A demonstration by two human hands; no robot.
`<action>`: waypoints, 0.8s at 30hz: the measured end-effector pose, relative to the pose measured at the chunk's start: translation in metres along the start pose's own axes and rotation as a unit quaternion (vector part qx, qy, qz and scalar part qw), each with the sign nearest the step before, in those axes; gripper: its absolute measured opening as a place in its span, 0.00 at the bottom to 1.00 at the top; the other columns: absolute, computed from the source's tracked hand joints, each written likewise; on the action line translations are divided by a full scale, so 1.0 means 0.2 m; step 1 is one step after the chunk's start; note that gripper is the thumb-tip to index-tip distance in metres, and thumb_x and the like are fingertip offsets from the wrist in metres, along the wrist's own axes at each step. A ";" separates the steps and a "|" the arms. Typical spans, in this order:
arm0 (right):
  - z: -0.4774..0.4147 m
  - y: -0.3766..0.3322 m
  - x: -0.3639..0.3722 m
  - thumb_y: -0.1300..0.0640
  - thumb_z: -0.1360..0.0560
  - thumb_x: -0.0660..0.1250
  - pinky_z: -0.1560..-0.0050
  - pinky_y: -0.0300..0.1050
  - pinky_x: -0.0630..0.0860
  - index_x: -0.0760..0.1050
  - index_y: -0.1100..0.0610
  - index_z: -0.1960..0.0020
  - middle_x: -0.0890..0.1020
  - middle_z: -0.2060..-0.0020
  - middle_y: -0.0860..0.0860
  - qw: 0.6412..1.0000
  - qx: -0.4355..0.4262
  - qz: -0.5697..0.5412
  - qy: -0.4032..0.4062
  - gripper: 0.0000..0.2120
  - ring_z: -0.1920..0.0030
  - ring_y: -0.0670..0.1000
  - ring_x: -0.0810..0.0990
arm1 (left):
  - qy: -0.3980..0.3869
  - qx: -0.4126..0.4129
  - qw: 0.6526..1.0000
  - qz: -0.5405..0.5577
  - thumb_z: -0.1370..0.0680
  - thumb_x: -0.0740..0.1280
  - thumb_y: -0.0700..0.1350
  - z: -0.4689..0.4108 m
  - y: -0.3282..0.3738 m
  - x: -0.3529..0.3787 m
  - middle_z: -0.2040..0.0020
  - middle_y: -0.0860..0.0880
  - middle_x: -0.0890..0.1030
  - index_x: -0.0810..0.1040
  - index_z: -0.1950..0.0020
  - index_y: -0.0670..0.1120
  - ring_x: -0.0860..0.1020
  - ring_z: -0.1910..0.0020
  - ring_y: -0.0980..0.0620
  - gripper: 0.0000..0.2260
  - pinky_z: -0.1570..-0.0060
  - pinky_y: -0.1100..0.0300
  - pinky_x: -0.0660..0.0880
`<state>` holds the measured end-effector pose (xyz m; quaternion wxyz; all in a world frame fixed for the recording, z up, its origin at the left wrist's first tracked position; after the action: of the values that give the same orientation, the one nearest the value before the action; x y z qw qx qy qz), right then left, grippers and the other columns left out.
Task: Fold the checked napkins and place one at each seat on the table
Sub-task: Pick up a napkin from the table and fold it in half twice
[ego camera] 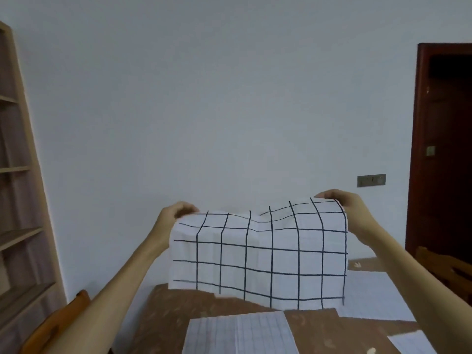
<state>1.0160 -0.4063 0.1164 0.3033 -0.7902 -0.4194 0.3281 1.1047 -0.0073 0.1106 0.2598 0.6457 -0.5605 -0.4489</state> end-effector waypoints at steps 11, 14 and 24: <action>0.06 -0.01 -0.08 0.70 0.24 0.66 0.50 0.41 0.81 0.85 0.53 0.45 0.87 0.48 0.48 0.999 0.016 -0.044 -0.016 0.16 0.49 0.44 0.86 | 0.001 0.090 0.995 -0.037 0.23 0.66 0.29 0.05 0.09 -0.02 0.61 0.42 0.85 0.77 0.48 0.41 0.79 0.67 0.51 0.09 0.68 0.63 0.76; 0.06 -0.02 -0.04 0.72 0.23 0.63 0.52 0.46 0.84 0.86 0.56 0.52 0.88 0.55 0.53 0.996 0.032 -0.077 -0.028 0.16 0.54 0.50 0.86 | 0.015 0.086 0.996 -0.027 0.23 0.68 0.29 0.04 0.09 -0.06 0.58 0.48 0.87 0.81 0.49 0.43 0.83 0.63 0.56 0.10 0.64 0.64 0.79; -0.03 0.01 0.04 0.73 0.22 0.58 0.36 0.61 0.75 0.81 0.55 0.40 0.83 0.39 0.53 0.990 0.068 -0.124 0.006 0.21 0.40 0.63 0.81 | -0.003 0.049 0.999 0.016 0.19 0.65 0.35 0.03 0.06 -0.16 0.54 0.50 0.88 0.82 0.44 0.49 0.85 0.57 0.55 0.11 0.61 0.64 0.80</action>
<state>1.0254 -0.4020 0.1159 0.3971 -0.7115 -0.4891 0.3112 1.0935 0.0211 0.1276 0.2329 0.6472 -0.5928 -0.4190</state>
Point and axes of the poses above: each hand's wrist, its own z-axis away from the middle knuckle, its own x-axis out of the palm, y = z × x, the point moved 6 cm from there along -z, towards the middle knuckle
